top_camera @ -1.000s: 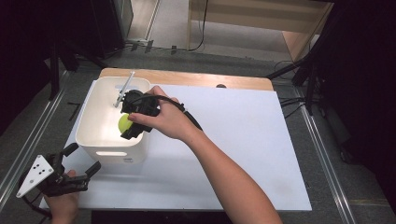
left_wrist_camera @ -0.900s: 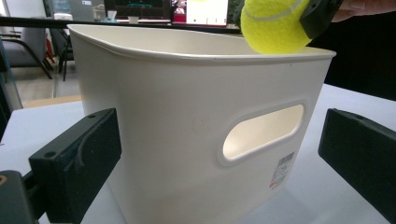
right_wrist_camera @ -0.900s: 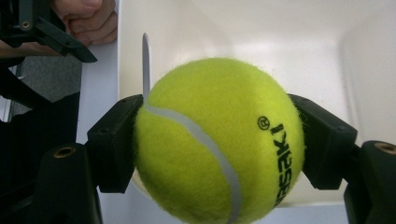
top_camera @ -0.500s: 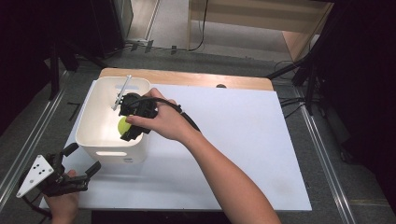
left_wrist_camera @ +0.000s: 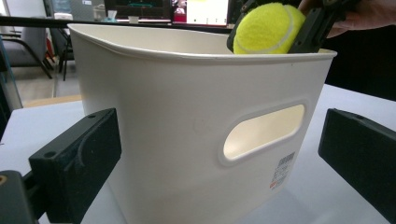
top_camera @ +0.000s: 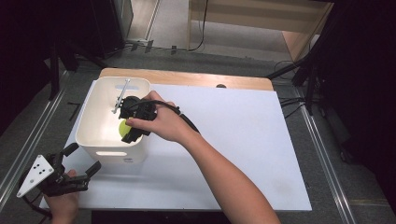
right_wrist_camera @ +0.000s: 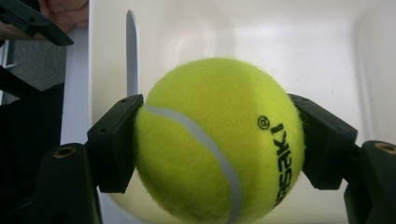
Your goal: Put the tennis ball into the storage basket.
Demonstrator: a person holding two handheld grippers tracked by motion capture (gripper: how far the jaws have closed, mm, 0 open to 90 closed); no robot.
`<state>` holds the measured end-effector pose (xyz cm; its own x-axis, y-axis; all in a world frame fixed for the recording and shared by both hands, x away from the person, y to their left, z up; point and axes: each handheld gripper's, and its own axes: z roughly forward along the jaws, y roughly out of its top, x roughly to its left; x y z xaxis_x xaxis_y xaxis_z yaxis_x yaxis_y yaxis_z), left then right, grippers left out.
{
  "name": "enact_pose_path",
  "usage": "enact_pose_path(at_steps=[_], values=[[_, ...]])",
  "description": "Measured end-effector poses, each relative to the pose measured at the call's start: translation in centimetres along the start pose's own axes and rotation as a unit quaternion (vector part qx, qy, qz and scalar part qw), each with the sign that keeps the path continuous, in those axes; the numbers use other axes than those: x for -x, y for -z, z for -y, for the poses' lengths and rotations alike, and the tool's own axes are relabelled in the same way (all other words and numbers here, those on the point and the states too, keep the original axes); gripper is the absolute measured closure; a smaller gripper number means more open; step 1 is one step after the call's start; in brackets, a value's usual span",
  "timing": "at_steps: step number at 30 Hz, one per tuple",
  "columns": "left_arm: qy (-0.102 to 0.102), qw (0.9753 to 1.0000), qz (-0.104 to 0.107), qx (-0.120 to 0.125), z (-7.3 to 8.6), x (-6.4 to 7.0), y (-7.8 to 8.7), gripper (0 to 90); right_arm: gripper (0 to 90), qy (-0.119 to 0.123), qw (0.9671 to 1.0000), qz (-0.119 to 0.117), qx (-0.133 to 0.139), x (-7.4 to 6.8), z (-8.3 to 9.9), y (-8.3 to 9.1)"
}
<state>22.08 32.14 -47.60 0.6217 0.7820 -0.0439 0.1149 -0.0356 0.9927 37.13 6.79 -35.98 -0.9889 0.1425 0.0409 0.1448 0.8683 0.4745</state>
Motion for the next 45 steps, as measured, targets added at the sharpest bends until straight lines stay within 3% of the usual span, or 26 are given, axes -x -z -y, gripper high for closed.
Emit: enact_pose_path(at_steps=[14, 17, 22, 23, 25, 34, 45], values=[[0.000, 1.0000, 0.001, 0.000, 0.0, 0.0, 0.0, 0.0, 22.3, 0.007, 0.9996, 0.018, -0.019, -0.3, 0.1, -1.0], [0.000, 1.0000, 0.001, 0.000, 0.0, 0.0, 0.0, 0.0, 13.5, 0.009, 0.9995, 0.016, -0.025, -0.5, 0.1, -1.0], [0.000, 1.0000, 0.000, 0.000, 0.0, 0.0, 0.0, 0.0, 10.3, 0.017, 0.9989, 0.045, -0.001, -0.4, 0.2, -0.5], [-0.001, 1.0000, 0.000, -0.001, 0.0, 0.0, 0.0, 0.0, 10.0, 0.005, 0.9990, 0.044, -0.005, -0.5, 0.3, -0.2], [-0.001, 1.0000, 0.001, 0.000, 0.0, 0.0, 0.0, 0.0, 9.9, 0.009, 0.9987, 0.049, 0.003, -0.3, 0.4, 0.2], [-0.001, 1.0000, 0.000, -0.002, 0.0, 0.0, 0.0, 0.0, 9.8, -0.011, 0.9978, 0.050, 0.043, 0.1, 1.1, 2.2], [-0.004, 1.0000, 0.000, -0.003, 0.0, 0.0, -0.1, 0.0, 9.9, -0.031, 0.9959, 0.060, 0.059, 0.3, 3.4, 4.1]])
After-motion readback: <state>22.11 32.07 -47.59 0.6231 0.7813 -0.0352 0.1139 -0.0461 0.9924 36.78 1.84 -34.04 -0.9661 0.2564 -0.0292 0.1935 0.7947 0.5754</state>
